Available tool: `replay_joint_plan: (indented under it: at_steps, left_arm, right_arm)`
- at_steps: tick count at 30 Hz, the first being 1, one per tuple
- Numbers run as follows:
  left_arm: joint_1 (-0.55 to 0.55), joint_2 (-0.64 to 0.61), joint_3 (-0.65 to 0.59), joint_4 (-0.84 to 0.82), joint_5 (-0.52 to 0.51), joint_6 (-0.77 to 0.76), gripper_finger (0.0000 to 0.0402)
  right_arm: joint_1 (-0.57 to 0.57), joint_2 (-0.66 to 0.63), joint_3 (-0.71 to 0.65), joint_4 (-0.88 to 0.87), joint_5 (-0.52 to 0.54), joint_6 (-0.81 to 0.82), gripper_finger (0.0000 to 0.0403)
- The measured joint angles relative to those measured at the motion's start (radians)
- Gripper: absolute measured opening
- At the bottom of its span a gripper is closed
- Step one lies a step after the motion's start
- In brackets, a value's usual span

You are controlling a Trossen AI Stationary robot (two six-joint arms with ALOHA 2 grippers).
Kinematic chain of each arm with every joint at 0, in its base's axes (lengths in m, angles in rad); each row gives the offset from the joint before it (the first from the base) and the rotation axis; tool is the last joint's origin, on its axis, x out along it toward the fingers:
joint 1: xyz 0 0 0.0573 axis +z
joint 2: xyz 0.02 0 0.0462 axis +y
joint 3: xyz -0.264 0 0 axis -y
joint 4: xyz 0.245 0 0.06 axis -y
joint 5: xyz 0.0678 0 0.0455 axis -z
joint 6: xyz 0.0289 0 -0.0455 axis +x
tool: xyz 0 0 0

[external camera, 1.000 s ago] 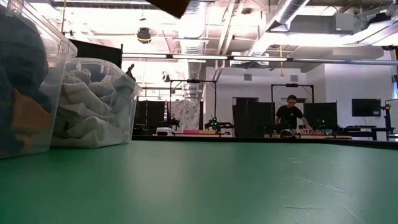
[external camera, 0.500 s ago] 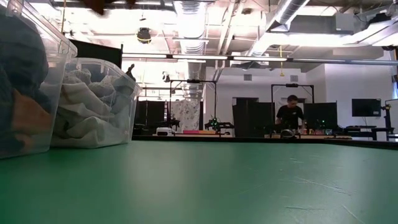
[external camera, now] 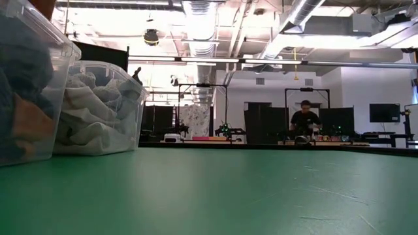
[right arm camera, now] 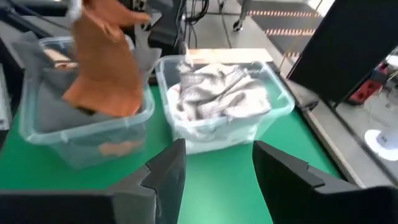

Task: Sort towels by color in basket
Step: Put the orange towel into the bottom transparent bin

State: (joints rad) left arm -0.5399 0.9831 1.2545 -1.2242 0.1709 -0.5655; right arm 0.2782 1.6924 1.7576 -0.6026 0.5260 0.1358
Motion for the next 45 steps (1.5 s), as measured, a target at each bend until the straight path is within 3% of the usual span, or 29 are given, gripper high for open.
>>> replay_joint_plan:
  at_steps: [4,8,13,20,29,36,43,45]
  left_arm:
    - [-0.121,0.106,-0.005,-0.099,-0.126,0.099,0.0001]
    - [-0.251,0.188,-0.049,-0.093,-0.179,0.251,0.0001]
    - [-0.34,0.29,-0.125,-0.091,-0.253,0.435,0.0]
    - [-0.35,0.391,-0.197,-0.056,-0.28,0.631,0.0]
    - [-0.34,0.39,-0.416,0.228,-0.372,0.863,0.0]
    - [-0.302,0.359,-0.553,0.47,-0.407,0.897,0.0]
    - [-0.298,0.332,-0.518,0.428,-0.451,0.823,0.0029]
    - [-0.297,0.308,-0.492,0.404,-0.42,0.83,0.0049]
  right_arm:
    - [0.021,-0.011,-0.008,-0.112,0.019,0.089,0.0209]
    - [0.037,-0.031,-0.008,-0.242,0.03,0.2,0.0204]
    - [0.054,-0.031,-0.011,-0.278,0.054,0.24,0.0199]
    - [0.058,-0.031,-0.029,-0.25,0.06,0.241,0.0193]
    - [0.073,-0.013,-0.029,-0.223,0.074,0.219,0.0191]
    - [0.089,-0.001,-0.029,-0.219,0.08,0.214,0.0191]
    - [0.089,-0.002,-0.029,-0.216,0.083,0.214,0.0191]
    - [0.089,-0.002,-0.029,-0.216,0.086,0.214,0.0191]
